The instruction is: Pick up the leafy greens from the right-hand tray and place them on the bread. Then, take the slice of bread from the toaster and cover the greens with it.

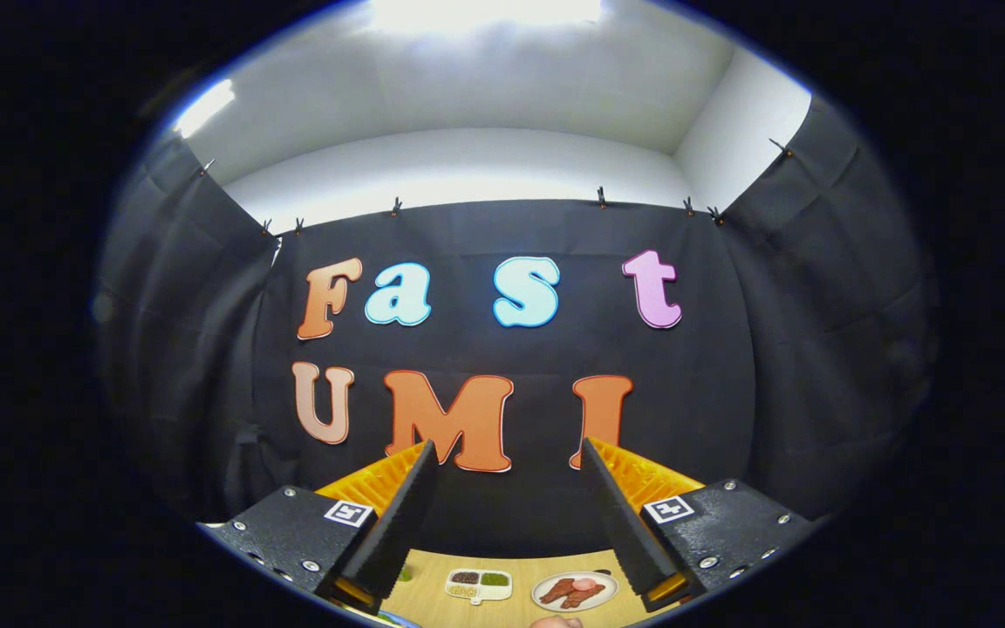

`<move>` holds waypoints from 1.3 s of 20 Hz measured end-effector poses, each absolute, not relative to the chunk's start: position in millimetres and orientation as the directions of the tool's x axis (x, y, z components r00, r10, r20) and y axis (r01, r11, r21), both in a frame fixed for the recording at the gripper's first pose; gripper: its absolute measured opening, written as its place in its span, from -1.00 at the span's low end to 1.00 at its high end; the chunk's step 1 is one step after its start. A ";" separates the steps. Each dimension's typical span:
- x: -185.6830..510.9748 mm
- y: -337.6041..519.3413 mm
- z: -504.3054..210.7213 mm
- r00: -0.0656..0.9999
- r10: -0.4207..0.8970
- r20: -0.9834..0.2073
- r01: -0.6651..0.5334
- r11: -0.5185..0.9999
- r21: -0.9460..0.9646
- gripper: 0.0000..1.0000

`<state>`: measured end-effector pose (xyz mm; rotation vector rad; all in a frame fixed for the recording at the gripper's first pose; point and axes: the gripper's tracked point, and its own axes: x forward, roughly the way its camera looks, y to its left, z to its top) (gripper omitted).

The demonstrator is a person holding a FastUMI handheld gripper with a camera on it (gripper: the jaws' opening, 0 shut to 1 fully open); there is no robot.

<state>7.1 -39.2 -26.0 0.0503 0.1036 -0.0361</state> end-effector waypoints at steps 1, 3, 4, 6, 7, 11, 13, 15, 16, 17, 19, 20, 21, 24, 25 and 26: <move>7.2 -39.3 -25.4 0.993 -0.035 -0.109 0.040 0.998 0.043 0.94; 7.4 -38.4 -23.8 0.993 -0.031 -0.112 0.036 0.998 0.047 0.94; 8.8 -39.0 -22.8 0.993 -0.032 -0.110 0.038 0.998 0.049 0.94; 10.3 -39.6 -24.6 0.992 -0.039 -0.118 0.045 0.998 0.047 0.94; 11.0 -38.0 -26.1 0.992 -0.036 -0.122 0.042 0.998 0.047 0.94; 15.7 -26.4 -21.5 0.994 -0.017 -0.111 0.023 0.998 0.060 0.94; 16.7 -21.4 -22.2 0.994 -0.012 -0.112 0.018 0.998 0.053 0.94; 17.4 -14.2 -20.7 0.994 0.001 -0.111 0.005 0.999 0.048 0.94; 18.6 -13.2 -19.7 0.994 0.005 -0.109 0.000 0.999 0.045 0.94; 18.5 -12.4 -19.7 0.994 0.003 -0.108 0.001 0.999 0.042 0.94; 16.8 -15.0 -17.1 0.995 -0.007 -0.103 0.010 0.999 0.035 0.94; 16.1 -15.7 -19.1 0.994 -0.007 -0.107 0.010 0.999 0.034 0.94; 15.4 -15.2 -20.7 0.994 -0.007 -0.110 0.010 0.999 0.031 0.95; 15.6 -15.3 -21.6 0.994 -0.008 -0.113 0.011 1.000 0.027 0.95; 14.7 -15.5 -22.3 0.993 -0.009 -0.116 0.012 1.000 0.024 0.95; 14.5 -15.3 -22.4 0.993 -0.011 -0.116 0.013 1.000 0.020 0.95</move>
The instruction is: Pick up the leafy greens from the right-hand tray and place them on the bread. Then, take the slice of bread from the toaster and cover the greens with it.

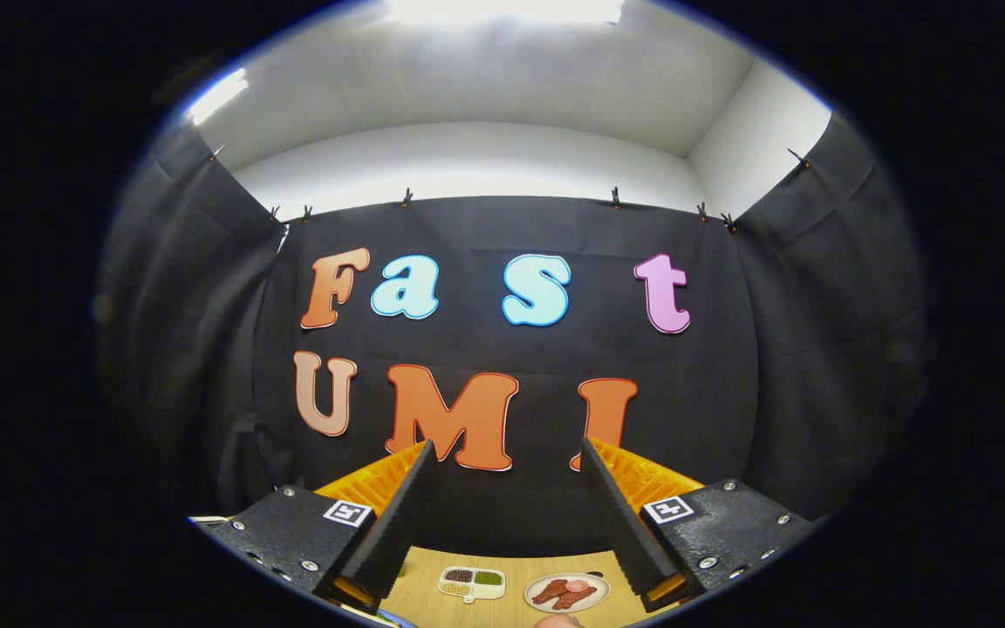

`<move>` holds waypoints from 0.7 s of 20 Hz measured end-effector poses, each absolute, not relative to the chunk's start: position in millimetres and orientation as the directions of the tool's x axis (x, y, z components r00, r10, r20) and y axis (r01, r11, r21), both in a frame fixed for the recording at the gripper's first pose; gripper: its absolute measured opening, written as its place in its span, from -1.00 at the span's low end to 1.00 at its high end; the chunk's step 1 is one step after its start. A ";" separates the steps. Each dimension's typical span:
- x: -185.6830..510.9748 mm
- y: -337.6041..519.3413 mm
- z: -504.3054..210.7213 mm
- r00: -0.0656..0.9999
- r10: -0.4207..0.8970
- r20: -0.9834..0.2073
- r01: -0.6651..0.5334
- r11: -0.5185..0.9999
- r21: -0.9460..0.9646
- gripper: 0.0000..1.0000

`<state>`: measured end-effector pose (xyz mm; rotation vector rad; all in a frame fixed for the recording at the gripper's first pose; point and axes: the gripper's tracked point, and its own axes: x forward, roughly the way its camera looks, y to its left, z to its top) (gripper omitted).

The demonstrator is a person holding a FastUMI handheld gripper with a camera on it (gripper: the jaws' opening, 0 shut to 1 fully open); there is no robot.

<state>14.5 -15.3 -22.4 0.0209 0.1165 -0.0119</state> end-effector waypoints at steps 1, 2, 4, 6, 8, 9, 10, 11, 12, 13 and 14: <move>14.5 -14.5 -21.0 0.993 -0.010 -0.114 0.012 1.000 0.018 0.95; 14.2 -13.0 -19.3 0.994 -0.008 -0.111 0.010 1.000 0.017 0.95; 14.8 -10.7 -17.6 0.994 -0.003 -0.105 0.005 1.000 0.015 0.95; 15.3 -9.1 -15.7 0.995 -0.001 -0.100 0.001 1.000 0.009 0.95; 16.2 -6.3 -16.8 0.995 0.003 -0.102 -0.002 1.000 0.011 0.95; 16.7 -5.1 -17.4 0.995 0.004 -0.103 -0.002 1.000 0.014 0.95; 17.1 -4.5 -17.9 0.994 0.005 -0.105 -0.004 1.000 0.017 0.95; 17.3 -2.6 -18.7 0.994 0.009 -0.106 -0.007 1.000 0.020 0.95; 17.6 -2.8 -18.6 0.994 0.009 -0.108 -0.007 1.000 0.021 0.95; 17.4 -2.2 -18.9 0.994 0.012 -0.107 -0.010 1.000 0.020 0.95; 16.6 -3.3 -18.0 0.994 0.009 -0.104 -0.008 1.000 0.016 0.95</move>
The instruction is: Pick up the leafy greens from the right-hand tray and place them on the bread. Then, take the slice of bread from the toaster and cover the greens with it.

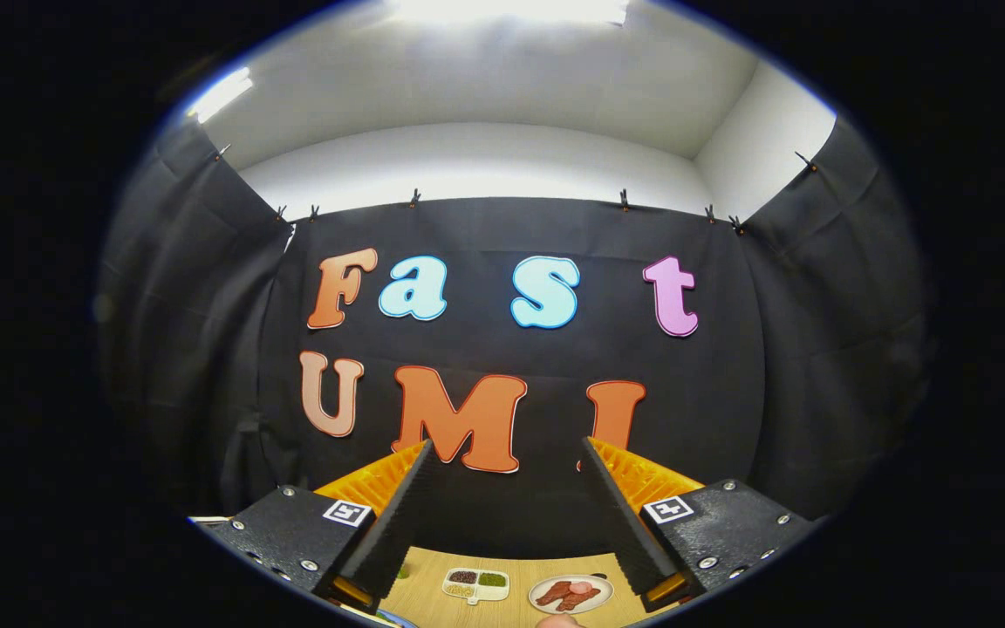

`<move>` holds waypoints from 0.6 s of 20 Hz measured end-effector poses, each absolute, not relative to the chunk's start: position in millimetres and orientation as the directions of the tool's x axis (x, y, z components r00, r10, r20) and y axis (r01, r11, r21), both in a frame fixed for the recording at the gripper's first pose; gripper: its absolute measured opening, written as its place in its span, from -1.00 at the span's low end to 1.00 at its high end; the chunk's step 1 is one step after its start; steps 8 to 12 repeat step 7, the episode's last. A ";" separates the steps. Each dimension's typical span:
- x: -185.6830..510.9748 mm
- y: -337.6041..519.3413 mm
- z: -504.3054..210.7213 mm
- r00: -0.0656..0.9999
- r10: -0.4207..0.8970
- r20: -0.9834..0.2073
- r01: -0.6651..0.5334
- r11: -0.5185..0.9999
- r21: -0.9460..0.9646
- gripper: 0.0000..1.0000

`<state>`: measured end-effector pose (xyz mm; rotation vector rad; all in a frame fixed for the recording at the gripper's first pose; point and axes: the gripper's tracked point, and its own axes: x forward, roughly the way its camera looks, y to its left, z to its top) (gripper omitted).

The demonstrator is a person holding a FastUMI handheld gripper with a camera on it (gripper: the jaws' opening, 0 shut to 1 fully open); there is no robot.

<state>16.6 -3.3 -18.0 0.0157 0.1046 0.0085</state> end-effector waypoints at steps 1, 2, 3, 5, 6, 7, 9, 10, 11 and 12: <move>15.7 -3.9 -17.3 0.995 0.009 -0.101 -0.008 1.000 0.014 0.95; 17.2 -3.3 -17.4 0.995 0.009 -0.099 -0.008 1.000 0.014 0.95; 16.9 -3.2 -17.9 0.995 0.009 -0.100 -0.007 1.000 0.015 0.95; 15.7 -3.6 -17.9 0.995 0.011 -0.101 -0.009 1.000 0.018 0.95; 15.8 -3.5 -18.4 0.995 0.012 -0.102 -0.010 1.000 0.018 0.95; 15.9 -3.9 -19.7 0.995 0.010 -0.104 -0.008 1.000 0.016 0.95; 15.9 -3.9 -19.7 0.995 0.010 -0.104 -0.008 1.000 0.016 0.95; 15.9 -3.9 -19.7 0.995 0.010 -0.104 -0.008 1.000 0.016 0.95; 15.9 -3.9 -19.7 0.995 0.010 -0.104 -0.008 1.000 0.016 0.95; 15.9 -3.9 -19.7 0.995 0.010 -0.104 -0.008 1.000 0.016 0.95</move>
